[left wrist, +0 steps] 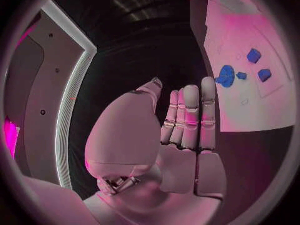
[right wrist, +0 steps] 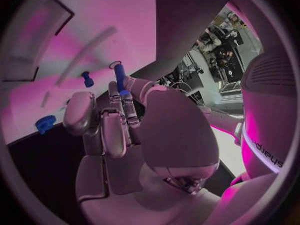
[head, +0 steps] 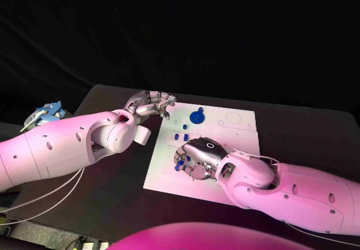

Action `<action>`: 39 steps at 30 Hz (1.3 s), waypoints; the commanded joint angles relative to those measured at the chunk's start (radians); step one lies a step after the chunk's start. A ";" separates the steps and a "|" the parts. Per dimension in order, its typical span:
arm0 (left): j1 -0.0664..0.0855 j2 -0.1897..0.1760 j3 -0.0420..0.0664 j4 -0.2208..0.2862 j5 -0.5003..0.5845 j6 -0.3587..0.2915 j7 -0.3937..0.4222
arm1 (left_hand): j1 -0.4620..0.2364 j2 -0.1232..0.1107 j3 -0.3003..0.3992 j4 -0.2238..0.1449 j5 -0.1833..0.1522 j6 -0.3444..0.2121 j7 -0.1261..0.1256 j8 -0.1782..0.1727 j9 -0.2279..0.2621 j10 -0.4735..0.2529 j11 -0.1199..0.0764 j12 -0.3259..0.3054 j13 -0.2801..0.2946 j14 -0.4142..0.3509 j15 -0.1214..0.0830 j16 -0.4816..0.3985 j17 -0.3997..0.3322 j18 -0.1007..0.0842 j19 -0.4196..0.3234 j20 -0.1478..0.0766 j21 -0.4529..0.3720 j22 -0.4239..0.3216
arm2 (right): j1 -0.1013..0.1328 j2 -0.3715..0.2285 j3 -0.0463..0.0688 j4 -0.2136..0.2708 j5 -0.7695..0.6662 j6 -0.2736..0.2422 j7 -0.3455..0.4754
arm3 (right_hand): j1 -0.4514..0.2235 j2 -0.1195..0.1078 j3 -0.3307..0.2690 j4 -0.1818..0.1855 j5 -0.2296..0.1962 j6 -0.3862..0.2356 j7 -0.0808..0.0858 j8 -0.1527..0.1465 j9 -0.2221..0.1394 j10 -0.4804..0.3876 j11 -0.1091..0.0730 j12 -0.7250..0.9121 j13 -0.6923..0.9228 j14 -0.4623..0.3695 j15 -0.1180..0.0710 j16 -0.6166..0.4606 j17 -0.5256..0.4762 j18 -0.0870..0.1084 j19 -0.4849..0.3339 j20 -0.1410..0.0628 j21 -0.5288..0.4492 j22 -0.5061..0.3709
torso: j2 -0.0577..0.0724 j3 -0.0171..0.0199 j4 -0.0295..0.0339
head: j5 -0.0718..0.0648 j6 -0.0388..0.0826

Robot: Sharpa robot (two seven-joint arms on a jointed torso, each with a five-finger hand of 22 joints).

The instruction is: Assemble the parts on the task board

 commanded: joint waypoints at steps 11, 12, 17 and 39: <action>0.001 0.000 0.001 0.002 0.003 0.018 0.000 | 0.004 0.005 0.005 0.000 -0.001 -0.005 -0.001 -0.006 -0.001 -0.002 0.004 0.006 -0.001 -0.002 0.001 -0.003 -0.001 0.014 -0.001 0.000 -0.003 -0.001 | -0.005 0.012 -0.001 -0.013 -0.106 0.041 -0.066 | -0.002 0.010 0.000 -0.007 0.006 -0.003 0.006 0.004 0.002 0.056 -0.047 -0.004 0.001 0.031 -0.005 0.004 0.001 -0.017 -0.003 0.002 -0.001 0.031 | 0.001 -0.0006 0.0004 | 0.001 -0.003; 0.001 0.000 0.001 0.002 0.003 0.018 -0.001 | 0.004 0.005 0.005 0.000 -0.001 -0.005 -0.001 -0.006 -0.001 -0.002 0.004 0.006 -0.001 -0.002 0.001 -0.003 -0.001 0.014 -0.001 0.000 -0.003 -0.001 | -0.005 0.013 -0.001 -0.013 -0.109 0.043 -0.068 | -0.002 0.010 0.000 -0.007 0.006 -0.003 0.006 0.004 0.002 0.056 -0.047 -0.004 0.001 0.031 -0.005 0.004 0.001 -0.017 -0.003 0.002 -0.001 0.031 | 0.001 -0.0006 0.0004 | 0.001 -0.003; 0.001 0.000 0.001 0.001 0.003 0.018 -0.002 | 0.004 0.005 0.005 0.000 -0.001 -0.005 -0.001 -0.006 -0.001 -0.002 0.004 0.006 -0.001 -0.002 0.001 -0.003 -0.001 0.014 -0.001 0.000 -0.003 -0.001 | -0.006 0.017 -0.001 -0.012 -0.117 0.068 -0.067 | -0.007 0.008 0.000 -0.012 0.008 -0.003 0.005 0.004 0.003 0.057 -0.047 -0.006 0.002 0.031 -0.005 0.003 0.000 -0.017 -0.003 0.002 -0.001 0.032 | 0.000 -0.0006 -0.0003 | 0.001 -0.004; 0.001 0.000 0.001 0.001 0.003 0.015 -0.006 | 0.004 0.005 0.005 0.000 -0.001 -0.005 -0.001 -0.006 -0.003 -0.003 0.004 0.006 -0.002 -0.002 0.001 -0.003 -0.002 0.014 0.000 0.000 -0.005 -0.002 | -0.007 0.034 -0.007 -0.015 -0.104 0.063 -0.050 | -0.111 -0.056 -0.043 -0.009 0.046 -0.108 0.030 -0.062 -0.012 -0.036 -0.014 -0.069 -0.007 0.023 0.022 -0.004 -0.016 -0.006 -0.034 0.025 -0.075 0.007 | 0.000 -0.0005 0.0004 | -0.001 -0.006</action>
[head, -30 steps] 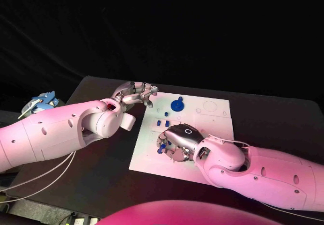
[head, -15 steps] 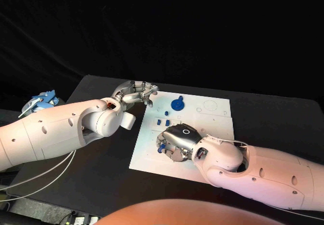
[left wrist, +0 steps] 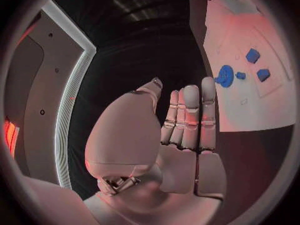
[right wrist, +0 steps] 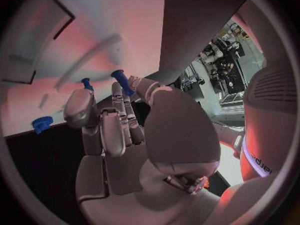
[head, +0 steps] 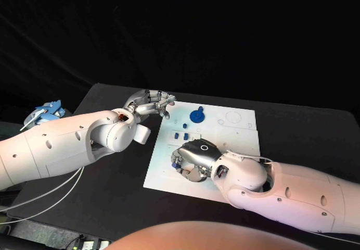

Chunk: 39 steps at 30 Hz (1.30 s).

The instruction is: Assemble the parts on the task board

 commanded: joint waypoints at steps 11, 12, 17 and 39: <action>0.001 0.000 0.001 0.000 0.003 0.013 0.000 | 0.004 0.005 0.005 0.000 -0.001 -0.005 -0.001 -0.006 -0.001 -0.003 0.004 0.006 -0.001 -0.002 0.001 -0.003 -0.001 0.014 0.000 0.000 -0.005 -0.001 | -0.001 -0.041 0.000 0.033 0.002 -0.086 0.014 | -0.030 -0.037 -0.095 0.008 0.021 -0.101 -0.012 -0.064 -0.016 -0.145 0.012 -0.006 -0.001 -0.007 0.017 -0.051 -0.086 0.019 -0.070 0.013 -0.170 -0.068 | 0.000 0.0020 -0.0009 | -0.003 0.003; 0.001 0.000 0.001 0.000 0.003 0.013 0.000 | 0.004 0.005 0.005 0.000 -0.001 -0.005 -0.001 -0.006 -0.001 -0.003 0.004 0.006 -0.001 -0.002 0.001 -0.003 -0.001 0.014 0.000 0.000 -0.005 -0.001 | 0.000 -0.057 0.001 0.046 0.007 -0.104 0.017 | -0.029 -0.036 -0.104 0.009 0.023 -0.102 -0.011 -0.065 -0.015 -0.149 0.012 -0.001 -0.001 -0.008 0.017 -0.052 -0.090 0.019 -0.071 0.014 -0.175 -0.071 | 0.000 0.0023 -0.0013 | -0.005 0.004; 0.001 -0.001 0.001 -0.001 0.003 0.012 0.000 | 0.004 0.005 0.005 0.000 -0.001 -0.005 -0.001 -0.006 -0.001 -0.003 0.004 0.006 -0.001 -0.002 0.001 -0.003 -0.001 0.014 0.000 0.000 -0.005 -0.001 | 0.016 -0.128 0.010 0.097 0.042 -0.167 0.036 | -0.015 -0.021 -0.141 0.014 0.033 -0.082 0.002 -0.058 -0.008 -0.149 0.009 0.035 0.005 -0.005 0.015 -0.053 -0.091 0.019 -0.062 0.012 -0.176 -0.073 | -0.003 0.0019 -0.0038 | -0.019 0.012; 0.000 -0.004 0.000 -0.005 0.003 0.023 0.010 | 0.002 0.003 0.004 0.002 -0.001 -0.006 0.000 -0.006 -0.005 -0.004 0.005 0.008 -0.004 -0.002 0.002 -0.003 -0.003 0.014 0.002 0.000 -0.008 -0.003 | 0.110 -0.518 0.013 0.188 0.580 -0.093 -0.071 | -0.112 -0.001 -0.307 0.207 0.094 -0.034 -0.055 0.189 0.176 0.060 -0.069 0.812 0.707 0.069 -0.047 0.087 0.170 -0.045 0.091 -0.046 0.188 0.121 | -0.026 0.0040 -0.0284 | -0.172 0.037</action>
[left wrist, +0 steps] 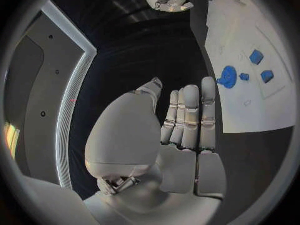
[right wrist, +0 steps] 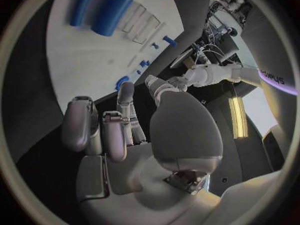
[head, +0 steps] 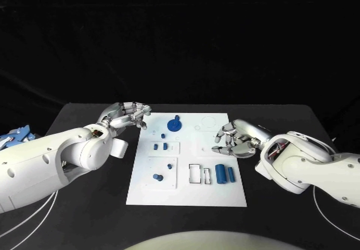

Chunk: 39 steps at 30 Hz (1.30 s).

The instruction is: Assemble the parts on the task board

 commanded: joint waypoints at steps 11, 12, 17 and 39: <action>0.001 -0.002 0.000 0.007 0.004 0.022 0.012 | 0.001 0.003 0.004 0.002 -0.001 -0.006 0.000 -0.006 -0.001 -0.004 0.005 0.004 -0.002 -0.002 0.002 -0.003 -0.002 0.014 0.003 0.001 -0.005 -0.002 | -0.068 -0.067 -0.009 0.046 -0.076 0.068 -0.180 | -0.056 0.028 -0.097 0.024 0.014 -0.018 -0.006 0.050 0.048 0.044 -0.008 0.159 0.225 0.073 -0.013 0.018 0.091 -0.018 0.018 -0.004 0.034 0.138 | -0.010 -0.0040 -0.0173 | -0.033 -0.011; 0.001 -0.002 0.000 0.008 0.004 0.023 0.012 | 0.001 0.003 0.004 0.002 -0.001 -0.006 0.000 -0.006 -0.001 -0.004 0.005 0.004 -0.002 -0.002 0.002 -0.003 -0.002 0.014 0.003 0.001 -0.005 -0.002 | -0.074 -0.066 -0.010 0.047 -0.086 0.069 -0.188 | -0.061 0.031 -0.104 0.024 0.013 -0.018 -0.007 0.052 0.050 0.049 -0.008 0.167 0.237 0.073 -0.013 0.019 0.093 -0.019 0.018 -0.004 0.035 0.139 | -0.010 -0.0042 -0.0170 | -0.033 -0.012; 0.001 -0.005 0.000 0.010 0.004 0.023 0.011 | -0.001 0.002 0.003 0.003 -0.001 -0.006 0.001 -0.006 -0.002 -0.005 0.006 0.004 -0.002 -0.002 0.003 -0.003 -0.002 0.013 0.003 0.001 -0.005 -0.002 | -0.096 -0.056 -0.010 0.050 -0.116 0.072 -0.209 | -0.065 0.038 -0.116 0.023 0.013 -0.015 -0.009 0.057 0.054 0.070 -0.010 0.198 0.279 0.075 -0.014 0.022 0.101 -0.020 0.021 -0.005 0.042 0.143 | -0.009 -0.0053 -0.0174 | -0.032 -0.015; 0.001 -0.012 0.000 0.013 0.004 0.023 0.006 | -0.003 0.002 0.002 0.004 -0.001 -0.006 0.001 -0.006 -0.004 -0.005 0.006 0.005 -0.004 -0.002 0.003 -0.002 -0.003 0.013 0.004 0.001 -0.007 -0.003 | -0.140 0.023 -0.011 0.026 -0.155 0.081 -0.224 | -0.047 0.055 -0.162 0.023 0.018 -0.008 -0.015 0.075 0.069 0.127 -0.015 0.294 0.405 0.079 -0.018 0.031 0.124 -0.021 0.024 -0.008 0.047 0.150 | -0.007 -0.0037 -0.0179 | -0.018 -0.024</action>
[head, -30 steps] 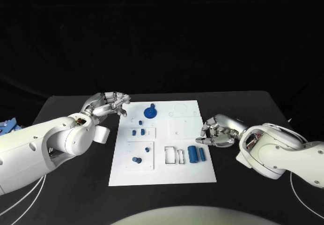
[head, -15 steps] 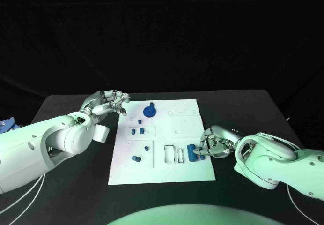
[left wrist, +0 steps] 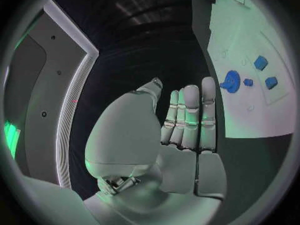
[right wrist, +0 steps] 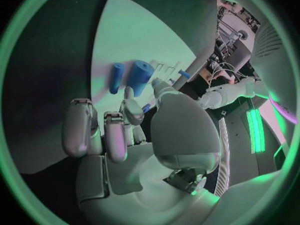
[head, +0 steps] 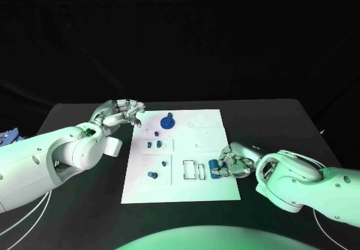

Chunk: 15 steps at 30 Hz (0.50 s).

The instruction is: Assemble the parts on the task board

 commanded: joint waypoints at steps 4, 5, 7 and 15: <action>0.001 0.000 0.001 0.004 0.004 0.016 0.004 | -0.003 0.002 0.002 0.004 -0.001 -0.006 0.001 -0.006 -0.002 -0.004 0.005 0.005 -0.002 -0.002 0.003 -0.002 -0.002 0.013 0.003 0.001 -0.006 -0.002 | -0.007 0.025 0.000 -0.015 -0.041 0.032 -0.020 | 0.000 0.010 -0.009 0.002 0.001 0.004 -0.006 0.005 0.003 0.005 -0.002 0.008 0.003 0.078 -0.004 0.006 0.124 -0.006 0.007 0.000 0.001 0.150 | 0.000 -0.0010 0.0022 | 0.002 -0.003; 0.001 0.000 0.001 0.004 0.004 0.016 0.004 | -0.003 0.002 0.002 0.004 -0.001 -0.006 0.001 -0.006 -0.002 -0.004 0.005 0.005 -0.002 -0.002 0.003 -0.002 -0.002 0.013 0.003 0.001 -0.006 -0.002 | -0.008 0.028 0.000 -0.018 -0.043 0.033 -0.022 | -0.002 0.011 -0.011 0.002 0.000 0.004 -0.006 0.006 0.004 0.004 -0.002 0.008 0.004 0.078 -0.004 0.007 0.125 -0.006 0.007 0.000 0.001 0.150 | 0.000 -0.0010 0.0028 | 0.002 -0.003; 0.001 -0.001 0.001 0.004 0.004 0.016 0.004 | -0.003 0.002 0.002 0.004 -0.001 -0.006 0.001 -0.006 -0.002 -0.004 0.005 0.005 -0.002 -0.002 0.003 -0.002 -0.002 0.013 0.003 0.001 -0.006 -0.002 | -0.010 0.037 0.000 -0.025 -0.049 0.038 -0.026 | -0.002 0.012 -0.013 0.002 -0.001 0.004 -0.006 0.007 0.005 0.004 -0.002 0.008 0.004 0.078 -0.004 0.007 0.125 -0.006 0.007 0.000 0.000 0.150 | 0.000 -0.0011 0.0025 | 0.005 -0.004; 0.001 -0.002 0.001 0.006 0.004 0.017 0.002 | -0.004 0.002 0.001 0.004 -0.001 -0.006 0.001 -0.006 -0.003 -0.004 0.005 0.006 -0.003 -0.002 0.003 -0.002 -0.002 0.013 0.004 0.001 -0.007 -0.003 | -0.025 0.071 0.000 -0.047 -0.075 0.062 -0.053 | -0.005 0.018 -0.021 0.001 -0.002 0.005 -0.007 0.011 0.009 0.003 -0.003 0.009 0.008 0.077 -0.005 0.005 0.121 -0.005 0.005 0.000 -0.005 0.149 | 0.000 -0.0005 0.0005 | 0.009 -0.006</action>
